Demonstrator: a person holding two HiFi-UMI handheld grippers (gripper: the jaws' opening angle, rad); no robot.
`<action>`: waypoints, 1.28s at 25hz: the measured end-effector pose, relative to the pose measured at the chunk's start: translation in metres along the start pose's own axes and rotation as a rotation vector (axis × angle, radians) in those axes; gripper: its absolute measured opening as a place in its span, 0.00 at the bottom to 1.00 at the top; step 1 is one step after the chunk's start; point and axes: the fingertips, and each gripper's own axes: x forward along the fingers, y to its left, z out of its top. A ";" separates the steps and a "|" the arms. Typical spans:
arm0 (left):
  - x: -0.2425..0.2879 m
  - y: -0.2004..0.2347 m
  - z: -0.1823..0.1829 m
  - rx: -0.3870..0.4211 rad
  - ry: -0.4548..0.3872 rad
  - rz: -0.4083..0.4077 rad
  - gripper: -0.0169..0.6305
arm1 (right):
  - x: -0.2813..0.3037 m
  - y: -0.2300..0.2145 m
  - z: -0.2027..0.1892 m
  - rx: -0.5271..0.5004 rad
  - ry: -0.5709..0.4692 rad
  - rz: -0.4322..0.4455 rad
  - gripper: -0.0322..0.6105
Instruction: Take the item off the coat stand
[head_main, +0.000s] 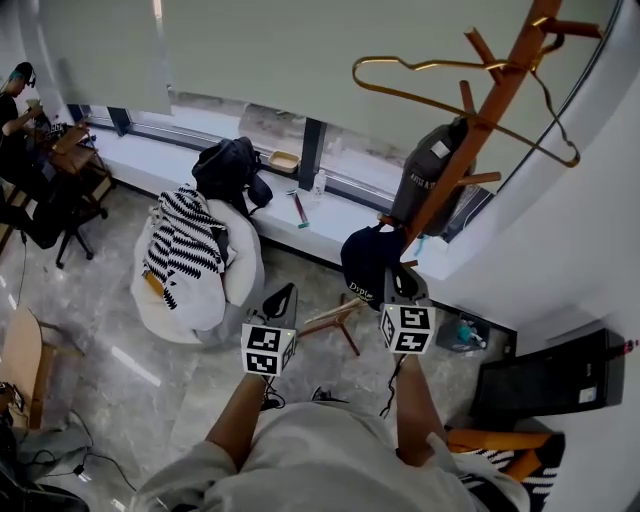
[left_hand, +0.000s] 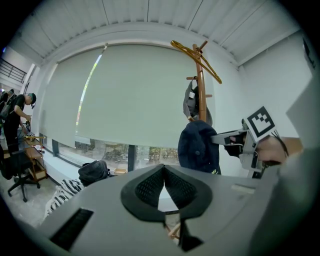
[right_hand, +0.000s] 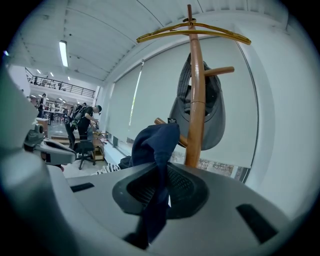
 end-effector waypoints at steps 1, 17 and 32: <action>-0.001 0.000 0.000 -0.003 -0.002 0.000 0.04 | 0.000 0.001 0.001 0.000 -0.003 0.001 0.10; -0.019 0.008 -0.006 -0.026 -0.010 0.035 0.04 | -0.002 0.015 0.029 -0.002 -0.062 0.032 0.10; -0.057 0.047 -0.023 -0.074 -0.010 0.130 0.04 | 0.009 0.071 0.033 -0.027 -0.065 0.125 0.09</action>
